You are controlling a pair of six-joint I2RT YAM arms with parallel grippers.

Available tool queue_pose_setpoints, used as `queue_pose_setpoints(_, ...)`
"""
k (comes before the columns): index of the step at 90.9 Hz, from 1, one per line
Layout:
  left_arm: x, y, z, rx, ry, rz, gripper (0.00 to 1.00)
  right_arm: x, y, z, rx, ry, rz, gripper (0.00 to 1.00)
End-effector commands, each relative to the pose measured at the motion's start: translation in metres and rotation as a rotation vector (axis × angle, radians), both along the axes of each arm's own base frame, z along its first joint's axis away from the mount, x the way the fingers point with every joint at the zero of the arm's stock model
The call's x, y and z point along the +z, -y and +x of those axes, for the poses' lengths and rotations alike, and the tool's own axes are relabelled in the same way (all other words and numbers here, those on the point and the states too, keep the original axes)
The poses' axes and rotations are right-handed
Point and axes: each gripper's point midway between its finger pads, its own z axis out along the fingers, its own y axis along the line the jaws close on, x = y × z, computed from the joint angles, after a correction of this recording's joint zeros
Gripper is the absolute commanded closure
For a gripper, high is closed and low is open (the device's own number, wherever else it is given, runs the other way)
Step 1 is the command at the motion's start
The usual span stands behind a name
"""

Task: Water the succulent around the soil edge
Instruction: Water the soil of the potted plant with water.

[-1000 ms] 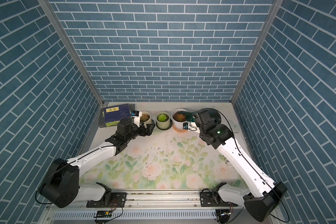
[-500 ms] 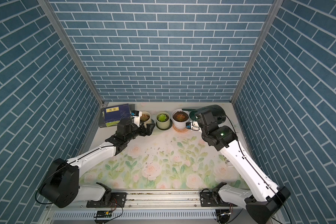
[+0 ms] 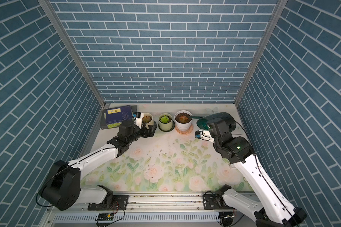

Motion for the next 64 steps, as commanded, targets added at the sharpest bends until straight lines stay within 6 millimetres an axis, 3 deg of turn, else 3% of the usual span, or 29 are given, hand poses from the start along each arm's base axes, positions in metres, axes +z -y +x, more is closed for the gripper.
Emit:
queue_pose_setpoints(1,0.007,0.002,0.002,0.007,0.015,-0.009,0.0,0.005,0.0,-0.004,-0.024,0.029,0.081,1.0)
queue_pose_setpoints(36,0.005,0.002,0.001,0.006,0.014,-0.009,0.0,0.003,-0.033,0.015,0.069,0.018,0.15,1.0)
queue_pose_setpoints(64,0.001,0.0,0.0,0.01,0.014,-0.01,0.0,-0.003,-0.042,0.036,0.069,0.05,0.117,1.0)
